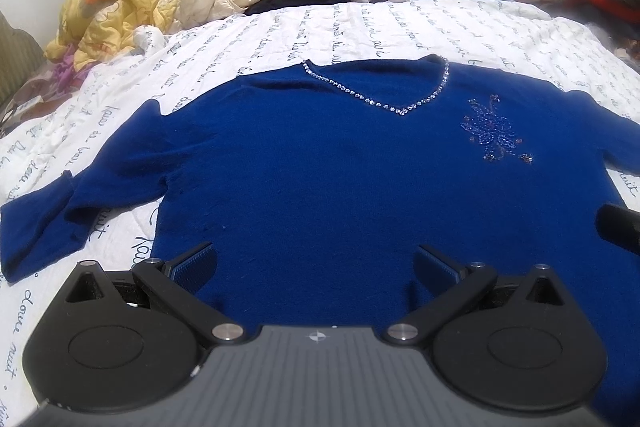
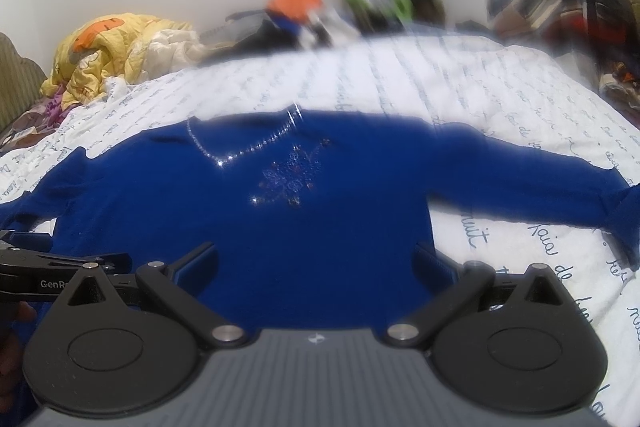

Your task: Fold small clothes

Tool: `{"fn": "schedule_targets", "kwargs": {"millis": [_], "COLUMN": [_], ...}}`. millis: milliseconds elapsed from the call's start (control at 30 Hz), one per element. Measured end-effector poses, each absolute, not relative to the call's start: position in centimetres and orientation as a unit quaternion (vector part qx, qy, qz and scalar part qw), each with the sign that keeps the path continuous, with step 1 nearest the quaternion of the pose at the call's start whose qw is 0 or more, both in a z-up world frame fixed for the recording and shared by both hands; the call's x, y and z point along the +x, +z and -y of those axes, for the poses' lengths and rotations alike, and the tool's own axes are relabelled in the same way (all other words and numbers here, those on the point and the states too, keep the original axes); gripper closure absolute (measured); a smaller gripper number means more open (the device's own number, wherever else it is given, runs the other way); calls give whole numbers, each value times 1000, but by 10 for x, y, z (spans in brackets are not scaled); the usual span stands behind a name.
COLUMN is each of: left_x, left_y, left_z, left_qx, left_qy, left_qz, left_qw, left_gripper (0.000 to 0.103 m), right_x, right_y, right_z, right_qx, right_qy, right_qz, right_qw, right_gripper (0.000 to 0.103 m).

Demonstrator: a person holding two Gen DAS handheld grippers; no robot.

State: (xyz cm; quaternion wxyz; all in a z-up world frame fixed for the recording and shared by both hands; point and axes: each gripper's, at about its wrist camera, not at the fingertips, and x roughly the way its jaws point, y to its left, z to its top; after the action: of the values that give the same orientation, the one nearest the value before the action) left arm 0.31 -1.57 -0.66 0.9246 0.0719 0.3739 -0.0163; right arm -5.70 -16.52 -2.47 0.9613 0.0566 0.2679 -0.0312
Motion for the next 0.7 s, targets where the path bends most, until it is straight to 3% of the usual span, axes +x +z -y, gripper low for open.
{"fn": "schedule_targets", "kwargs": {"millis": [700], "left_x": [4], "left_y": [-7], "left_z": [33], "left_qx": [92], "left_qy": [-25], "left_qz": [-376], "left_qw": [922], "left_gripper": [0], "right_x": [-63], "right_y": [-26], "right_z": [180], "right_qx": [63], "right_qy": [-38], "right_qz": [-261], "right_qw": [962], "right_gripper": [0]}}
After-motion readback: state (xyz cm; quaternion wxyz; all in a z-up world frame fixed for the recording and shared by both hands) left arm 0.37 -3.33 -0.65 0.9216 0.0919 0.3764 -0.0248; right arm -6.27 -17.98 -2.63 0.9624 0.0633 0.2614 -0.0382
